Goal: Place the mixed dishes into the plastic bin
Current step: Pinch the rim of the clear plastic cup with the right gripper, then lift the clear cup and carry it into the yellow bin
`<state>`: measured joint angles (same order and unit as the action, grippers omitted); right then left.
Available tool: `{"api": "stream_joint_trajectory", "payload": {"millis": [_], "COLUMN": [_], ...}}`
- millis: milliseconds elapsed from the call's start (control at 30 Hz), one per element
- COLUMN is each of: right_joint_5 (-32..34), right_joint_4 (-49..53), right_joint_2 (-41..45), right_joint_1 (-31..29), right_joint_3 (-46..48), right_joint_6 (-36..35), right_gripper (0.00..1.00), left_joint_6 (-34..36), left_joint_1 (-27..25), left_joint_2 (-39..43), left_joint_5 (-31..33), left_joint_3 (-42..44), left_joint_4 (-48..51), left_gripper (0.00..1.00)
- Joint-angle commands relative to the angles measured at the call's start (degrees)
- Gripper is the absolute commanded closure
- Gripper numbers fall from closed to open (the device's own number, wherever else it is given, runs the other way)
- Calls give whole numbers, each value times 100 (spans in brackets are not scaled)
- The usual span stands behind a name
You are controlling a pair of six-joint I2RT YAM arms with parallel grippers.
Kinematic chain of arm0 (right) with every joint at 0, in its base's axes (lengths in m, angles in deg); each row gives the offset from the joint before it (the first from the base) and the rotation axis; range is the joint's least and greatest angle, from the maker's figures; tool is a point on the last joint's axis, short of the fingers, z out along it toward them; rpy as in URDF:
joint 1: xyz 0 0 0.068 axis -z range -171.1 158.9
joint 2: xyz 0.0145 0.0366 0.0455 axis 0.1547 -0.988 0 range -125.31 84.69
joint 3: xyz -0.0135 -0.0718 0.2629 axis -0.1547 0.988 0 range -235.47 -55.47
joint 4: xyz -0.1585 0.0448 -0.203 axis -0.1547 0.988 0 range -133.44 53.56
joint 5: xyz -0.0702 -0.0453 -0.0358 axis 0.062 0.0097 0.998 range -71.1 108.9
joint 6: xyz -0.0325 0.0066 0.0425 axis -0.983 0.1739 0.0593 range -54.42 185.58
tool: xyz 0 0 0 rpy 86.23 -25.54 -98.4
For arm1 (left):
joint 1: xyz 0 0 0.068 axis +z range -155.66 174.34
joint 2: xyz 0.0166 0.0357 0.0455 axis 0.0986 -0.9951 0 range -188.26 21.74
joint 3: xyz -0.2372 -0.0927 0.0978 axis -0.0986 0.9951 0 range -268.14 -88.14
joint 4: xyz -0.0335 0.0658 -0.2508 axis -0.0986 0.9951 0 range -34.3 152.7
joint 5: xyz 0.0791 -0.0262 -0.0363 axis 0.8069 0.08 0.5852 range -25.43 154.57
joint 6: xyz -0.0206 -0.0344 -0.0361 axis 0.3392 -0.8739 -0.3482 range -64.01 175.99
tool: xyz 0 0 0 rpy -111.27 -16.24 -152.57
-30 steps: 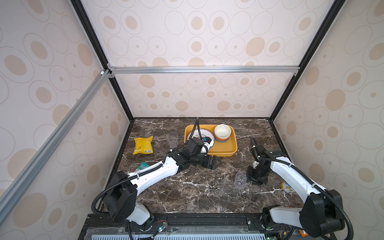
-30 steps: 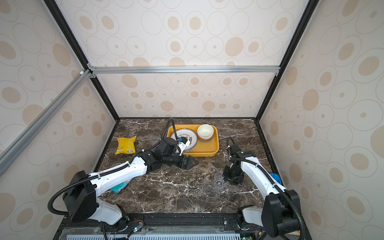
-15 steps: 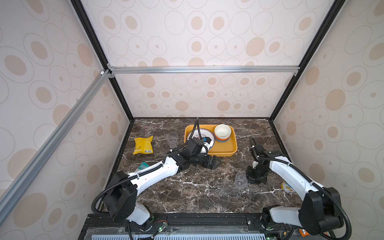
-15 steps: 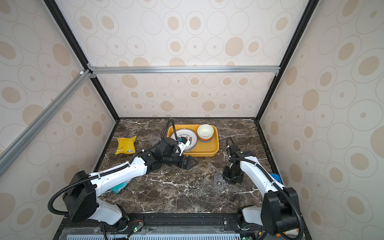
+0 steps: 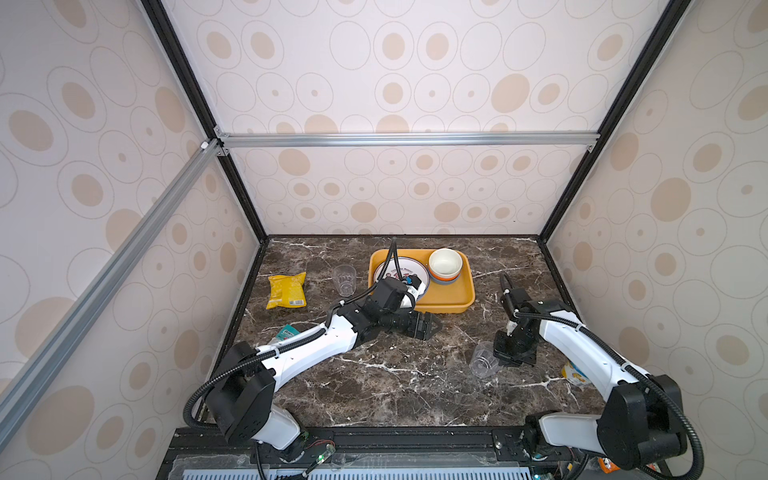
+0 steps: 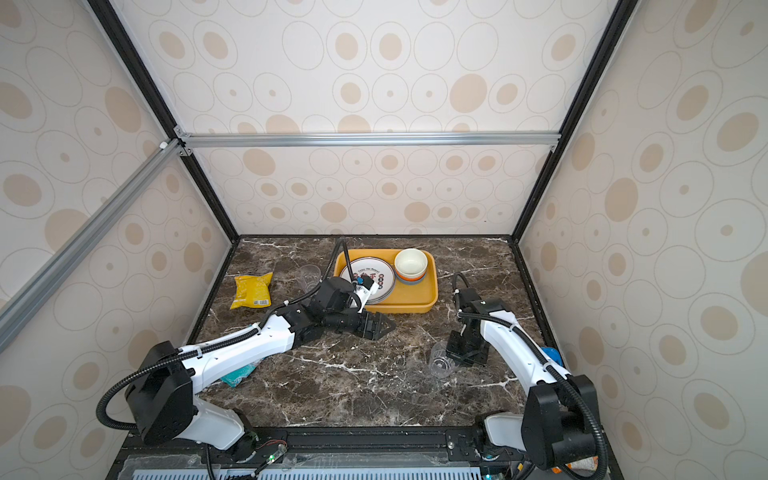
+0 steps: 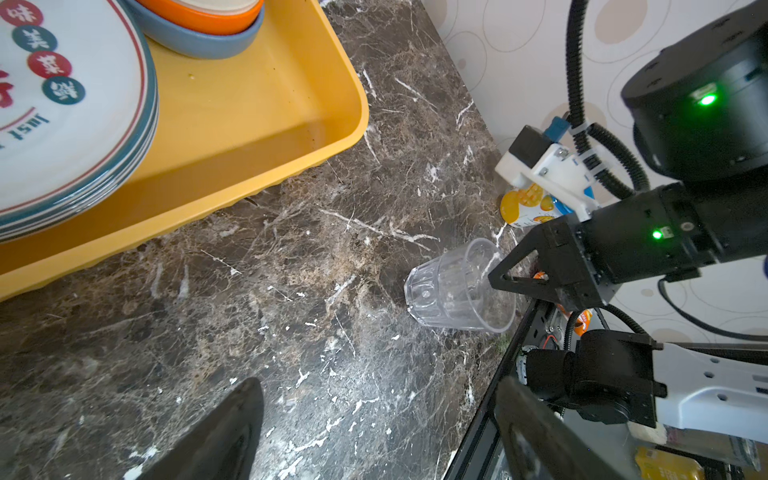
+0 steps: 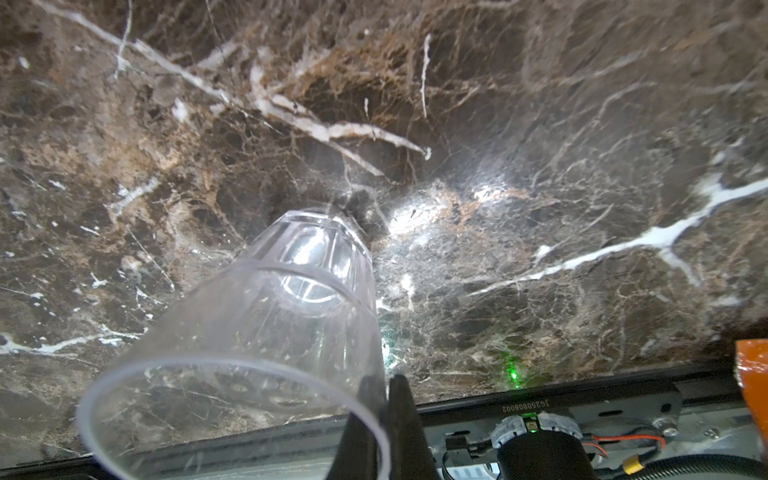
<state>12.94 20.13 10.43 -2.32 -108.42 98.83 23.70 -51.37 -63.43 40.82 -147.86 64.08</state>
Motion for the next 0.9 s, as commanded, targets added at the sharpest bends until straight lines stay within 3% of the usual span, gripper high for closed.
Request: {"api": "stream_joint_trajectory", "payload": {"millis": [0,867], "right_joint_5": [95,231], "right_joint_4": [293,1234], "right_joint_2": [-67,-1892], "right_joint_1": [22,-56], "right_joint_3": [-351,-3678], "right_joint_6": [-115,-856], "right_gripper": [98,99], "left_joint_6": [-74,-580], "left_joint_1": [-38,742], "left_joint_2": [200,1157], "left_joint_5": [233,872], "left_joint_3": [42,802], "left_joint_4": [-74,-117], "left_gripper": [12,10]}}
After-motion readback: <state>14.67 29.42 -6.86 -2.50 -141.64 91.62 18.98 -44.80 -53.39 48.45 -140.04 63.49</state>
